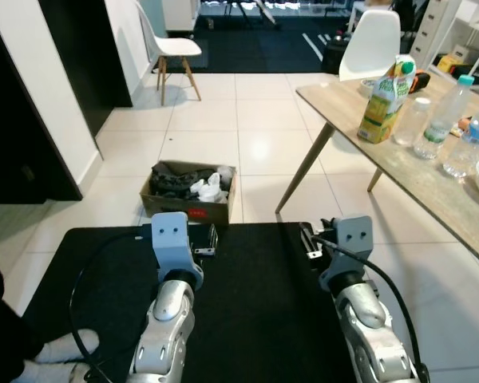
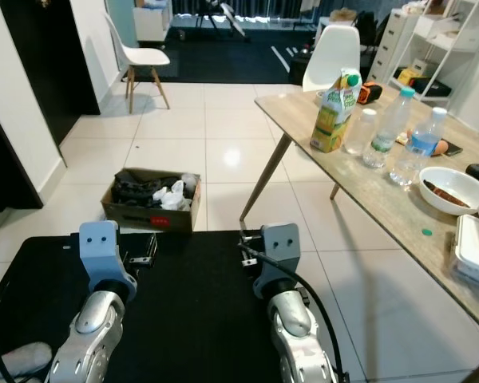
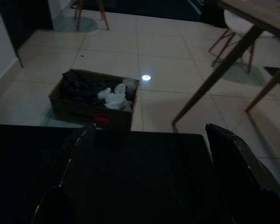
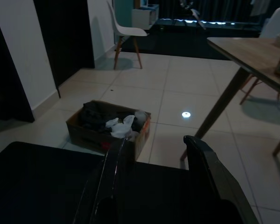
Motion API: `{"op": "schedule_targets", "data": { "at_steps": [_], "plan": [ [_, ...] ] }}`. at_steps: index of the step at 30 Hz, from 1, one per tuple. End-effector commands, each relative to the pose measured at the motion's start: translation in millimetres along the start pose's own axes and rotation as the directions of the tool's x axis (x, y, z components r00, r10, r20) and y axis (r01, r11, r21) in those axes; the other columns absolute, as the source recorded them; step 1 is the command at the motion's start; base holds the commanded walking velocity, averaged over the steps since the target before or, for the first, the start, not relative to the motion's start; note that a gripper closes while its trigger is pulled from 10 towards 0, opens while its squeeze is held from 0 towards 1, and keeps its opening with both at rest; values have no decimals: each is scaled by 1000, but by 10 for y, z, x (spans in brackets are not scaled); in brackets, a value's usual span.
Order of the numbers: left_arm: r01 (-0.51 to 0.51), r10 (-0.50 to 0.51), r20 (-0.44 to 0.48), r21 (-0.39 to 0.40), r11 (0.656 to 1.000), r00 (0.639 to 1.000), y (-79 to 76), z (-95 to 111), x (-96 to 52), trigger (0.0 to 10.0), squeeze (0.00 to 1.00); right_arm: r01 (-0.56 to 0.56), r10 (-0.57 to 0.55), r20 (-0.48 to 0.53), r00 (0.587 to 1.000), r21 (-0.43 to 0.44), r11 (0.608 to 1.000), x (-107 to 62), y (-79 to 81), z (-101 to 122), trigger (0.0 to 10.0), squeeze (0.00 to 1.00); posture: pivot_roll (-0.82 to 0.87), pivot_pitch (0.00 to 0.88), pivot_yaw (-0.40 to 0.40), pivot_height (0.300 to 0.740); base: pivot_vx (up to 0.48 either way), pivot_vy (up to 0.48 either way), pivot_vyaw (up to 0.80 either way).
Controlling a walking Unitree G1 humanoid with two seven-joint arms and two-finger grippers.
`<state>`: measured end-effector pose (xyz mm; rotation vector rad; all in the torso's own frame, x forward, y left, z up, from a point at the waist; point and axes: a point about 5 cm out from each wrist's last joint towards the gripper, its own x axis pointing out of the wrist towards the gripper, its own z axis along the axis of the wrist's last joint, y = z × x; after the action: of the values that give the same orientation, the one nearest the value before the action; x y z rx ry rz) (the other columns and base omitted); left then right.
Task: Restocking fridge
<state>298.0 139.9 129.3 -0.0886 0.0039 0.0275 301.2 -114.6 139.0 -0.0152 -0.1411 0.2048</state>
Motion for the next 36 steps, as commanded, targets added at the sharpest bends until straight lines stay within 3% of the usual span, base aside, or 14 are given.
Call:
{"op": "schedule_targets", "data": {
  "at_steps": [1,36],
  "plan": [
    [8,-7,-20,19,1000,1000,-4,-43,-21,10000,0,14,-14,-19,1000,1,1000,-26,-43,-39,10000,0,-114,111,10,740,428,0,0],
    [10,-10,-25,29,1000,1000,-1,-52,-21,10000,0,20,-20,-28,999,3,1000,-35,-53,-66,10000,0,-110,113,14,740,453,0,0]
  ]
}}
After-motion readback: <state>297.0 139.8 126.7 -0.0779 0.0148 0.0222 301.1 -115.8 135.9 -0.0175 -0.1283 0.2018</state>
